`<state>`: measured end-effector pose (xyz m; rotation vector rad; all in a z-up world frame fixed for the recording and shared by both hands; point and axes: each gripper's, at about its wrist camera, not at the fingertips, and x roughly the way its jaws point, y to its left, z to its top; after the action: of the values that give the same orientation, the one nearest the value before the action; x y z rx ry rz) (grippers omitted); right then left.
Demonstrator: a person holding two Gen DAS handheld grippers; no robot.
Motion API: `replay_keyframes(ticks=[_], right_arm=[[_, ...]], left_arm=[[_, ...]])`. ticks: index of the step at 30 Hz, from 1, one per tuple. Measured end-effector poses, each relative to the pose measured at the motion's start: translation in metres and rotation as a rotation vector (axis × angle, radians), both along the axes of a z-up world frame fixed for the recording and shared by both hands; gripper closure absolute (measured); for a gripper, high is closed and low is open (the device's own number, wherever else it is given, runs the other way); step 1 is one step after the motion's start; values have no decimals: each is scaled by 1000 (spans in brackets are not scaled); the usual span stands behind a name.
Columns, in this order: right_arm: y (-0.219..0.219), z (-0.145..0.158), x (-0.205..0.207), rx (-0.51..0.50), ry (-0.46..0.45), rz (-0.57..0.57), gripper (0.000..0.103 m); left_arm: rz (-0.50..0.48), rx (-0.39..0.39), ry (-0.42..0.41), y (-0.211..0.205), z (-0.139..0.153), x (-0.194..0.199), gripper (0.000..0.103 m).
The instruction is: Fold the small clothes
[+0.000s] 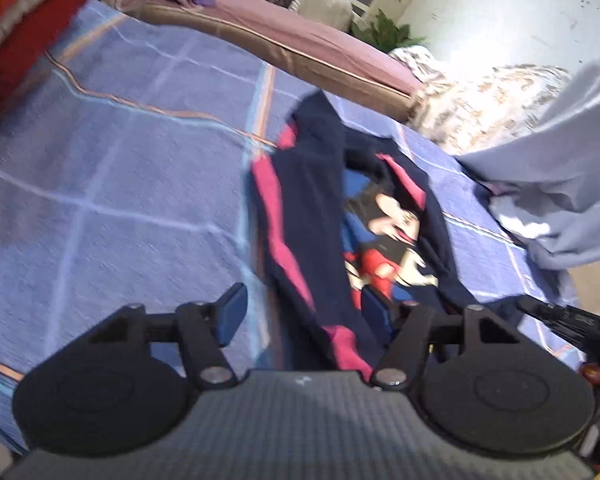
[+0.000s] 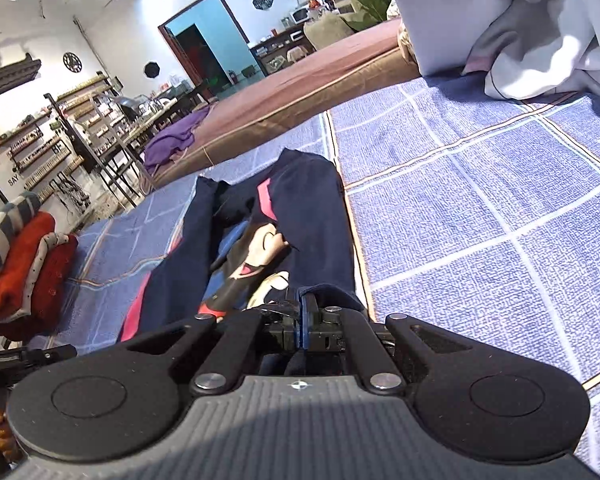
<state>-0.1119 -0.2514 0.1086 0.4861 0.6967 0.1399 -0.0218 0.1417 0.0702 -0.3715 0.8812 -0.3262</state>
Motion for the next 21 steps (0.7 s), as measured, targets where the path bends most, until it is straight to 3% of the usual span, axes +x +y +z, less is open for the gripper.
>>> replay_keyframes(ticks=[4, 6, 9, 12, 17, 19, 21], right_arm=[[13, -3, 2, -14, -14, 42, 102], [15, -6, 4, 0, -7, 38, 102], [15, -10, 5, 1, 1, 37, 102], [13, -15, 3, 9, 13, 39, 101], [11, -20, 1, 13, 28, 41, 101], [12, -23, 2, 19, 35, 43, 101], [15, -23, 3, 24, 39, 52, 101]], left_arm=[[-85, -35, 108, -35, -13, -11, 42], [-139, -63, 125, -47, -13, -17, 42], [-173, 13, 150, -61, -18, -23, 42], [-162, 18, 206, -58, -30, -20, 44], [-151, -21, 161, -59, -32, -9, 44], [-135, -24, 161, -65, -36, 1, 56], [-158, -35, 131, -73, -36, 5, 75]])
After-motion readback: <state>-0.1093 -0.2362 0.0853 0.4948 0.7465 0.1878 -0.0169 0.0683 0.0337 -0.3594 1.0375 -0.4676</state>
